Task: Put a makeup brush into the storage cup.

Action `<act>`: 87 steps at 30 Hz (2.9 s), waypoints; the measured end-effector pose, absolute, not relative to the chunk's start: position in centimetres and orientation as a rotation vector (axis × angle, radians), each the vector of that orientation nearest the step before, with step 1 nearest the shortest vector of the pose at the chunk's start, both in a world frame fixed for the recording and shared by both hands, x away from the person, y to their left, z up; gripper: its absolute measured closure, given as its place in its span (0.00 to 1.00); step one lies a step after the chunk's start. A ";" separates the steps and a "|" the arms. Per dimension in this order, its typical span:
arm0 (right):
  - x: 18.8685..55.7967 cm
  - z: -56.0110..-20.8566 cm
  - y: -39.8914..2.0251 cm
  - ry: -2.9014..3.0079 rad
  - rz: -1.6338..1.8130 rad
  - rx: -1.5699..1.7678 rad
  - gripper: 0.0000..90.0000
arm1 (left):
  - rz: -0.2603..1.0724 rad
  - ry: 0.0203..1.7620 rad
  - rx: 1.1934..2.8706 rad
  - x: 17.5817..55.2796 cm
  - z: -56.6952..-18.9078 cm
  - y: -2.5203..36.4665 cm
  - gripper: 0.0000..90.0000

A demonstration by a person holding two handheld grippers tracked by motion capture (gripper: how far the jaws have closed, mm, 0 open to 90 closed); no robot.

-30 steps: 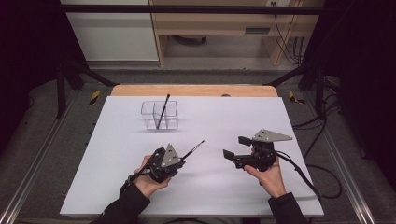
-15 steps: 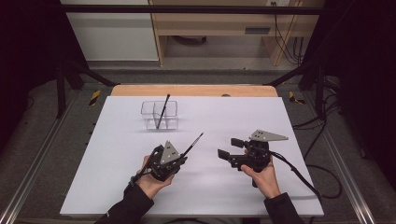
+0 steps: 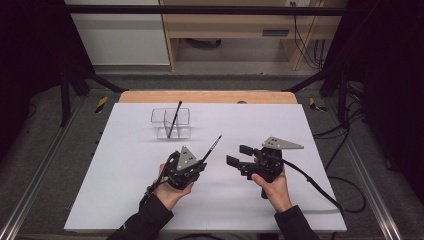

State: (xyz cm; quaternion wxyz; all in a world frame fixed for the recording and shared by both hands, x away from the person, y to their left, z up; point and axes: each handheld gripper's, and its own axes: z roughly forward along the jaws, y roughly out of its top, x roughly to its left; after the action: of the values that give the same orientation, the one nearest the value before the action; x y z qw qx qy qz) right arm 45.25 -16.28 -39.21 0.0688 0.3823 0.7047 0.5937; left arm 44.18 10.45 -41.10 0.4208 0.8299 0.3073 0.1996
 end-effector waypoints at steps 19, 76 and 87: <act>45.5 -40.3 -15.2 2.164 1.817 1.175 0.54 | 0.482 0.730 2.087 42.7 -42.4 8.1 0.93; 45.3 -40.5 -15.0 2.260 1.880 1.091 0.92 | 0.573 0.658 2.064 41.5 -41.1 5.9 0.64; 45.1 -40.4 -14.9 2.258 1.891 1.081 0.92 | 0.567 0.656 2.055 41.8 -40.8 5.0 0.84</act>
State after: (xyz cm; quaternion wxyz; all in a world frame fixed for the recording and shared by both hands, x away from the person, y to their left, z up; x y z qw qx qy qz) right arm 45.13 -14.95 -40.39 0.0019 0.3446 0.7197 0.6027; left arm 41.79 4.96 -40.75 0.4400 0.8273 0.2642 0.2285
